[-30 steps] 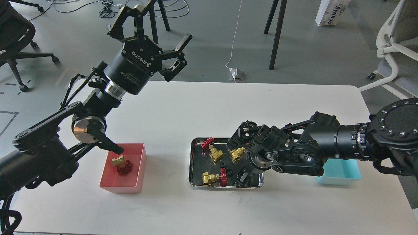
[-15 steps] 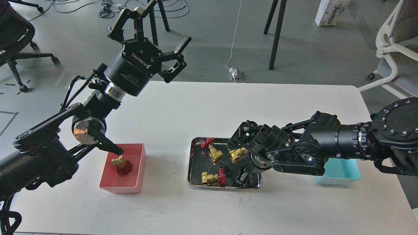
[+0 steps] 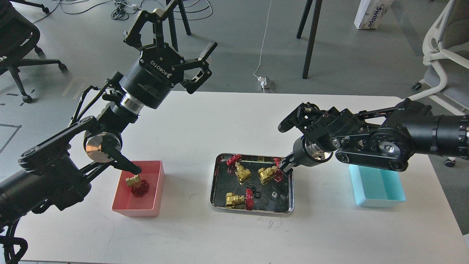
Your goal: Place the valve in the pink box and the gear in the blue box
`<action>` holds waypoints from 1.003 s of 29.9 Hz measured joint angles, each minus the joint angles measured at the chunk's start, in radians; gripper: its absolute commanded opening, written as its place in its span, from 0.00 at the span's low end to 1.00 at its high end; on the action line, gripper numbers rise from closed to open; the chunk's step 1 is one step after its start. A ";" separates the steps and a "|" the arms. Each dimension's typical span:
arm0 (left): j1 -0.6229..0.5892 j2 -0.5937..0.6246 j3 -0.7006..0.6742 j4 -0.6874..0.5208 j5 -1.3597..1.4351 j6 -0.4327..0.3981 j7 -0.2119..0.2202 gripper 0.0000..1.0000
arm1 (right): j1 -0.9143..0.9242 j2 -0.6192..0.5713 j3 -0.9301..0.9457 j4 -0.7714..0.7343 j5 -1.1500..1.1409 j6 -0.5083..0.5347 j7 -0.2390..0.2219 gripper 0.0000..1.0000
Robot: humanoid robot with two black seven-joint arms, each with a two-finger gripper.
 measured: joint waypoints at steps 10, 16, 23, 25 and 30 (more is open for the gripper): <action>0.020 -0.061 -0.001 0.021 0.053 0.000 0.000 1.00 | -0.147 -0.377 0.048 0.047 -0.002 -0.007 0.008 0.10; 0.023 -0.072 0.002 0.027 0.058 0.000 0.000 1.00 | -0.248 -0.372 0.094 0.036 -0.005 -0.050 0.007 0.44; 0.025 -0.067 0.002 0.047 0.060 0.000 0.000 1.00 | -0.294 -0.342 0.151 -0.005 0.008 -0.087 0.005 1.00; 0.025 -0.067 0.002 0.066 0.061 0.000 0.000 1.00 | -0.295 -0.341 0.174 -0.011 0.015 -0.088 0.005 1.00; -0.015 -0.062 -0.008 0.128 0.062 0.000 0.000 1.00 | -0.297 -0.341 0.353 -0.042 0.146 -0.103 0.009 1.00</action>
